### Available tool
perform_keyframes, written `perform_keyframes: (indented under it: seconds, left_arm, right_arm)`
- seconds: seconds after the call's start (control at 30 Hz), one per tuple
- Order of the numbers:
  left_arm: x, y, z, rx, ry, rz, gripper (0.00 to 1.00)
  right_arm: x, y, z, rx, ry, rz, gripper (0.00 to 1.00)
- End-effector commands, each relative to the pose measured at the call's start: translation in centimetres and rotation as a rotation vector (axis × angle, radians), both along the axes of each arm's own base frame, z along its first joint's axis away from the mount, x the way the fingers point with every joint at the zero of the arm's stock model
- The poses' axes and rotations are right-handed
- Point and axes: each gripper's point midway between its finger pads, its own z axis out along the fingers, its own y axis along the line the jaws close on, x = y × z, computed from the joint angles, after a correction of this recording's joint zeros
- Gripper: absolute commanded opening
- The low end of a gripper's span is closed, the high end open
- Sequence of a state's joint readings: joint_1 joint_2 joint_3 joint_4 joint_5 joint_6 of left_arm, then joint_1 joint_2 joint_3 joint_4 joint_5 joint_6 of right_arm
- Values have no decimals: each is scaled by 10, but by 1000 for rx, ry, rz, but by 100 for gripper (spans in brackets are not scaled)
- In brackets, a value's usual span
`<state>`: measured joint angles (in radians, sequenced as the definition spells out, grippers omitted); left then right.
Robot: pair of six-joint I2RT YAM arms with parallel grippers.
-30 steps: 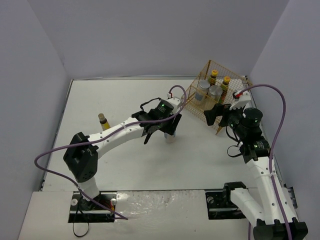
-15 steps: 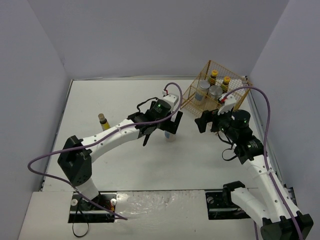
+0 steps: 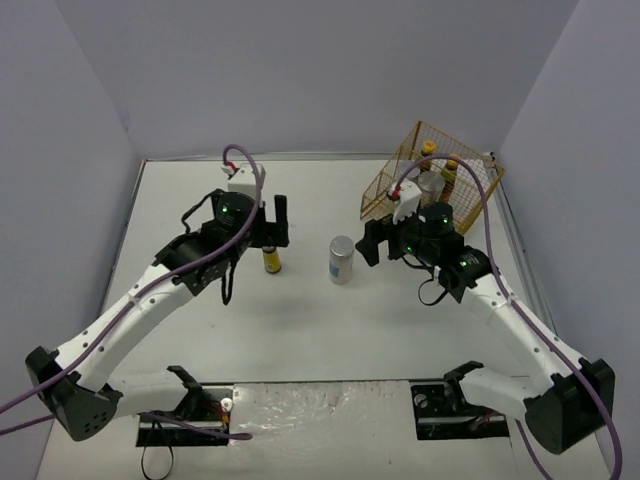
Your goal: Organize the condiment bottles
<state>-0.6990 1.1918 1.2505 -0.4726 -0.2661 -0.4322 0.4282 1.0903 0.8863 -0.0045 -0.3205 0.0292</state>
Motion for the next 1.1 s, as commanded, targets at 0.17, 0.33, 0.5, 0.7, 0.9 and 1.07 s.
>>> perform_keyframes:
  seconds: [0.17, 0.33, 0.5, 0.7, 0.9, 1.07]
  left_arm:
    - [-57, 87, -48, 47, 50, 176, 97]
    - [-76, 110, -63, 39, 33, 224, 97]
    - [-80, 116, -77, 46, 25, 232, 97]
    - [-75, 113, -85, 79, 39, 226, 97]
    - [-71, 111, -86, 95, 37, 215, 97]
    - [-68, 108, -86, 101, 33, 204, 97]
  right_arm:
    - [30, 53, -9, -71, -65, 47, 100]
    - [35, 70, -32, -112, -31, 69, 100]
    - [41, 79, -52, -133, -6, 68, 98]
    - [44, 78, -65, -156, 7, 48, 87]
    - [44, 68, -64, -169, -3, 8, 55]
    - [46, 51, -36, -147, -49, -51, 21]
